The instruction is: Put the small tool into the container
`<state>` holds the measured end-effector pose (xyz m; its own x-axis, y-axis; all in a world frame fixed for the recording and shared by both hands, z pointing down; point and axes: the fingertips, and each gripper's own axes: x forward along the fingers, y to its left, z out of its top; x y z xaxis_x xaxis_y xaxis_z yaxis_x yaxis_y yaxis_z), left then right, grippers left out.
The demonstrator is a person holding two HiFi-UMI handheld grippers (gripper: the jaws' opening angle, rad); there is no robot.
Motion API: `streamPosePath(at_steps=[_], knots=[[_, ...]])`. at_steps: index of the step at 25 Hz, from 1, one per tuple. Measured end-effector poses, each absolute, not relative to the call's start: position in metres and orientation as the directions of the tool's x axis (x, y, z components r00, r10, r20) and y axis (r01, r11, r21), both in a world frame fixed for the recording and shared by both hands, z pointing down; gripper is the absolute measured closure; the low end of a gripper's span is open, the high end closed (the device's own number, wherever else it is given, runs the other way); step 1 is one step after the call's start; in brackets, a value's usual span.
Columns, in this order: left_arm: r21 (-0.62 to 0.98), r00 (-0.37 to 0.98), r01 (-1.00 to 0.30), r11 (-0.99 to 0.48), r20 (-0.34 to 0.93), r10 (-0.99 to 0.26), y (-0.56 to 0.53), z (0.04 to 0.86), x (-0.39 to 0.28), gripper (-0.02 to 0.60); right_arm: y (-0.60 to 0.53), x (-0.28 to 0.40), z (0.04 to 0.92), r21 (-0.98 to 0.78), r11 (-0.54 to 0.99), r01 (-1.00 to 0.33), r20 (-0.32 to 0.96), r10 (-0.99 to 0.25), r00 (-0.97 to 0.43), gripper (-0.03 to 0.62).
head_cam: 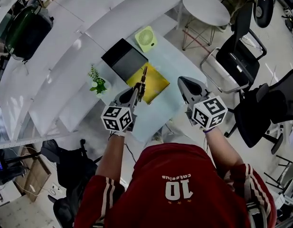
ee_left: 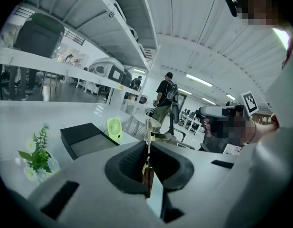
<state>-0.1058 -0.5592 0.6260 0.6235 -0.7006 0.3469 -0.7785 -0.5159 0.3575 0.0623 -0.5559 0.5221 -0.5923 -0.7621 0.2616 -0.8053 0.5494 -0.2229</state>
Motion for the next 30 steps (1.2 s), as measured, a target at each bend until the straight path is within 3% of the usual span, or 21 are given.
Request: streamPosePath(at_steps=[30], knots=[[0.453,0.547,-0.833,-0.318,0.585,-0.599,-0.624,0.804,-0.055,0.558,-0.623,0.078,0.613,-0.295,0.602,-0.742,0.365,-0.646,-0.67,0.589]])
